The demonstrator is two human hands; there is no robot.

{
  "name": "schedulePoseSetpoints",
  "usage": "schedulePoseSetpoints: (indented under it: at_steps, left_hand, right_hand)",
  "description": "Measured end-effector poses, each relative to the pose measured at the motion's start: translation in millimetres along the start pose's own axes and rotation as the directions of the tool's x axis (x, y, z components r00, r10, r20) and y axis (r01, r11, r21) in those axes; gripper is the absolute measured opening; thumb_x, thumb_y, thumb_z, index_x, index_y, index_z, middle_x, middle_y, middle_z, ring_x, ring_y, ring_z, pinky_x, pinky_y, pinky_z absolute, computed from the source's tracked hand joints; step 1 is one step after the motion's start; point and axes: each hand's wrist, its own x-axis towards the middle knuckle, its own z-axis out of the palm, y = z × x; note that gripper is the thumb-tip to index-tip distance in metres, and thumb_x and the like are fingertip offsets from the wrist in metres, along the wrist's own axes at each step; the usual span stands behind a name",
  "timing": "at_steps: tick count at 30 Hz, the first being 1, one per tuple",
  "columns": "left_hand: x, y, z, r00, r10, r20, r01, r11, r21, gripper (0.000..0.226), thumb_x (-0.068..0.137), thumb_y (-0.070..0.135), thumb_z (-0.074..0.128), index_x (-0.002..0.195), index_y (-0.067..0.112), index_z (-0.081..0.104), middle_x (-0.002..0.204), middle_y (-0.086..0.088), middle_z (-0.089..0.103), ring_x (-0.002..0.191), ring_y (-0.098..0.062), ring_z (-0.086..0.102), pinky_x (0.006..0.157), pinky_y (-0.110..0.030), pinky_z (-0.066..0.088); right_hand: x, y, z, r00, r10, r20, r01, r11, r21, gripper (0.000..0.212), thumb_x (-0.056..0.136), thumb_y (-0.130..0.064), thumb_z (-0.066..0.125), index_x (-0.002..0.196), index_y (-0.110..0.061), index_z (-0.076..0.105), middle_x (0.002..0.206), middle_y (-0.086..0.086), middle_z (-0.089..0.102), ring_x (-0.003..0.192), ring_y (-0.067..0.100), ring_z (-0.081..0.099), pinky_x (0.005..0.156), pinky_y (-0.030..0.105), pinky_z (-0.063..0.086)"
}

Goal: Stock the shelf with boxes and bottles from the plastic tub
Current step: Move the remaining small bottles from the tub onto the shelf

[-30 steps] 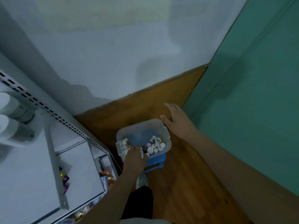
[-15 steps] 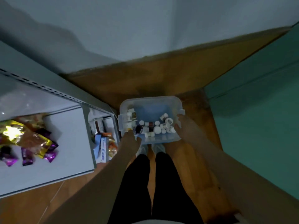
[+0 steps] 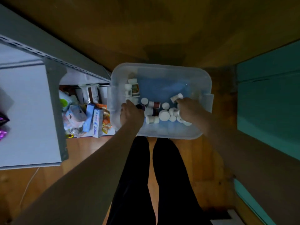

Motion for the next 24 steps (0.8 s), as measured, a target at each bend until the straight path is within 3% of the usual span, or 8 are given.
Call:
schedulePoseSetpoints:
  at_steps: [3,6,10,12,16,18,21,24]
  left_hand:
    - [19,-6,10,1.0,-0.014,0.0,0.014,0.999,-0.044,0.062,0.098,0.035,0.052,0.145,0.001,0.03,0.136,-0.023,0.047,0.124,-0.04,0.048,0.099,-0.045,0.041]
    - [36,-14,12,0.999,-0.037,0.031,0.041,0.991,-0.128,0.051,0.097,0.039,0.055,0.133,0.004,0.043,0.129,-0.022,0.057,0.117,-0.039,0.055,0.092,-0.041,0.045]
    - [54,-14,11,0.996,-0.058,0.068,0.074,0.964,-0.254,0.048,0.093,0.041,0.063,0.129,0.011,0.052,0.122,-0.012,0.064,0.108,-0.033,0.063,0.089,-0.037,0.052]
    - [62,-12,12,0.992,-0.084,0.091,0.107,0.953,-0.283,0.048,0.088,0.043,0.068,0.124,0.013,0.058,0.116,-0.011,0.068,0.098,-0.029,0.067,0.081,-0.035,0.056]
    - [74,-4,13,0.986,-0.133,0.102,0.159,0.936,-0.314,0.051,0.083,0.04,0.077,0.121,0.01,0.062,0.116,-0.01,0.067,0.099,-0.026,0.064,0.079,-0.029,0.049]
    - [76,-1,14,0.984,-0.154,0.092,0.177,0.915,-0.363,0.053,0.079,0.041,0.081,0.119,0.012,0.062,0.117,-0.008,0.066,0.104,-0.024,0.063,0.082,-0.027,0.046]
    - [75,3,12,0.983,-0.169,0.074,0.184,0.891,-0.414,0.054,0.078,0.038,0.082,0.12,0.013,0.061,0.121,-0.008,0.066,0.103,-0.021,0.062,0.083,-0.026,0.044]
    - [67,5,8,0.993,-0.108,0.037,0.114,0.929,-0.351,0.05,0.077,0.041,0.081,0.116,0.015,0.063,0.112,-0.005,0.065,0.104,-0.022,0.062,0.081,-0.025,0.043]
  right_hand:
    - [17,4,15,0.999,0.0,0.046,0.0,1.0,-0.007,0.047,0.095,-0.012,0.057,0.14,-0.009,0.044,0.136,0.016,0.05,0.122,0.033,0.053,0.099,0.04,0.045]
    - [23,8,19,0.998,-0.012,0.066,0.002,0.988,0.153,0.065,0.087,-0.005,0.065,0.146,-0.01,0.039,0.141,0.017,0.046,0.126,0.035,0.05,0.102,0.04,0.043]
    - [30,12,17,0.995,-0.019,0.102,-0.01,0.961,0.276,0.045,0.084,-0.003,0.064,0.124,-0.014,0.05,0.12,0.011,0.056,0.105,0.029,0.059,0.077,0.03,0.043]
    - [34,11,14,0.987,-0.012,0.159,-0.036,0.954,0.298,0.034,0.082,-0.007,0.066,0.11,-0.016,0.05,0.109,0.007,0.057,0.095,0.025,0.06,0.063,0.024,0.039]
    - [42,11,11,0.981,0.041,0.189,-0.119,0.899,0.421,0.019,0.089,-0.021,0.067,0.102,-0.02,0.053,0.088,0.0,0.058,0.073,0.012,0.056,0.052,0.024,0.036]
    - [42,10,13,0.989,0.061,0.136,-0.114,0.899,0.423,0.023,0.086,-0.021,0.071,0.103,-0.018,0.055,0.092,0.0,0.058,0.076,0.014,0.058,0.054,0.025,0.036]
    - [45,9,22,0.998,0.07,0.011,-0.069,0.943,0.326,0.034,0.085,-0.014,0.068,0.117,-0.01,0.057,0.109,0.01,0.06,0.096,0.029,0.061,0.069,0.027,0.038]
    - [43,9,23,0.995,0.09,-0.051,-0.064,0.925,0.374,0.036,0.085,-0.012,0.066,0.12,-0.011,0.056,0.116,0.015,0.062,0.101,0.032,0.062,0.073,0.027,0.038]
